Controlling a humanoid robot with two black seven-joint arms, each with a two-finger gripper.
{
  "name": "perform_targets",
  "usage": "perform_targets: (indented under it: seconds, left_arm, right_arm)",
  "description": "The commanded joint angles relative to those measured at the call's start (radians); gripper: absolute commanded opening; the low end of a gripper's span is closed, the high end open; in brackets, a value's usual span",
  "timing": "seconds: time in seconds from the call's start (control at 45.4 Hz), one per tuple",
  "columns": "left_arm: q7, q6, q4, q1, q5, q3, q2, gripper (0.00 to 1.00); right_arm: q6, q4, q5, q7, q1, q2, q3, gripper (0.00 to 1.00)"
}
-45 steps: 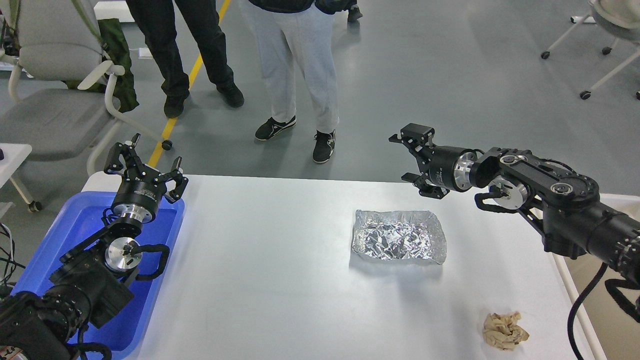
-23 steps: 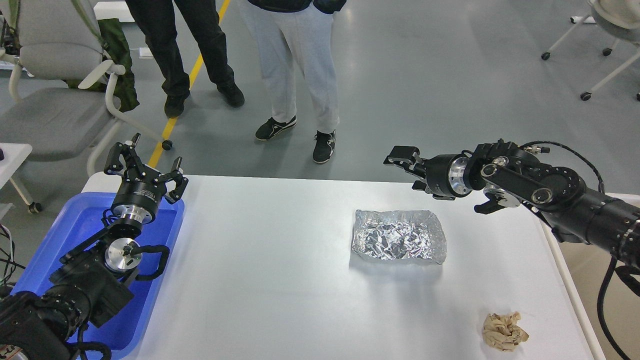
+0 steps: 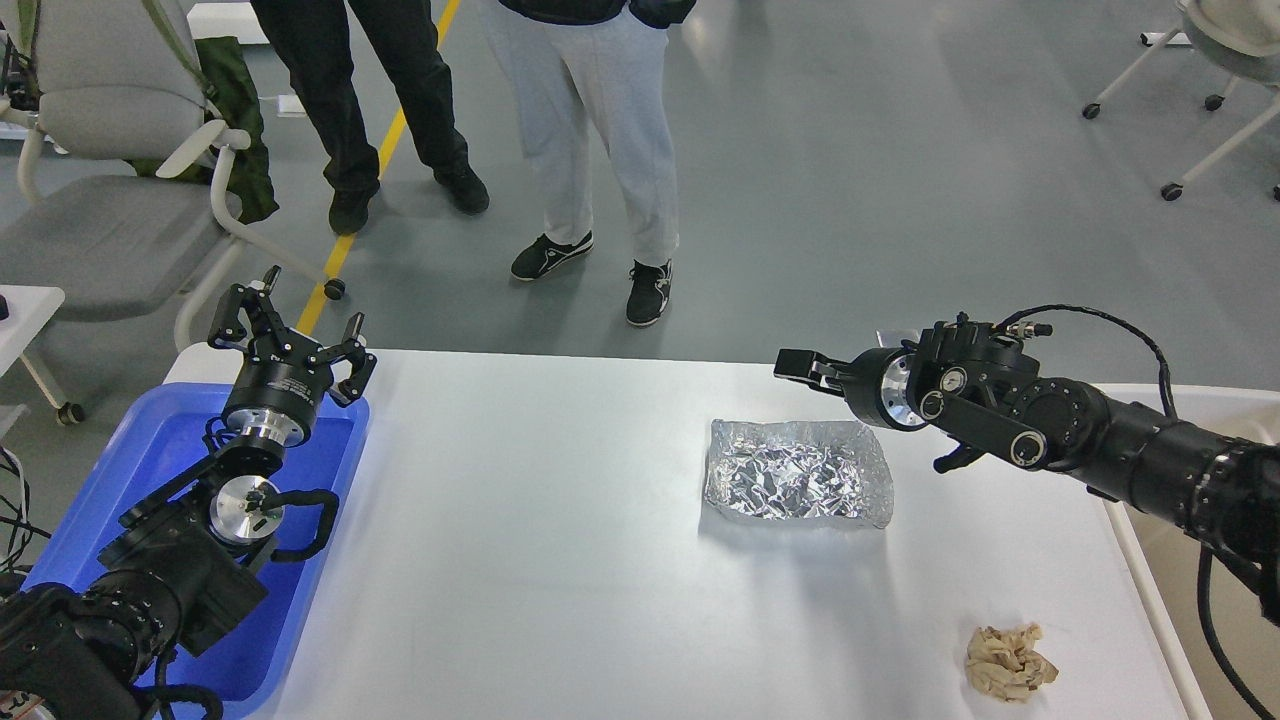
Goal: Tidy desktop
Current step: 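Lower the open right gripper to the side of the foil container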
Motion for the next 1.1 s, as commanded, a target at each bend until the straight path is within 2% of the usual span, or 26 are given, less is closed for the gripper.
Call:
perform_targets:
  seconds: [0.0,0.176,0.595,1.079]
  left_arm:
    - [0.0,0.0,0.0,0.0,0.0,0.0,0.0,1.0]
    - [0.0,0.001,0.0,0.0,0.0,0.0,0.0,1.0]
    - [0.0,0.001,0.0,0.0,0.0,0.0,0.0,1.0]
    - [0.0,0.001,0.0,0.0,0.0,0.0,0.0,1.0]
  right_arm:
    - [-0.037,-0.022,-0.045,0.0,-0.051,0.042,-0.028,1.0]
    - [-0.073,-0.022,-0.046,0.002,-0.088,0.036,-0.034,1.0]
    - [-0.073,-0.009,-0.067,0.003,-0.072,-0.036,-0.057,1.0]
    - [-0.091,-0.02,-0.104,0.037,-0.128,-0.065,-0.127,1.0]
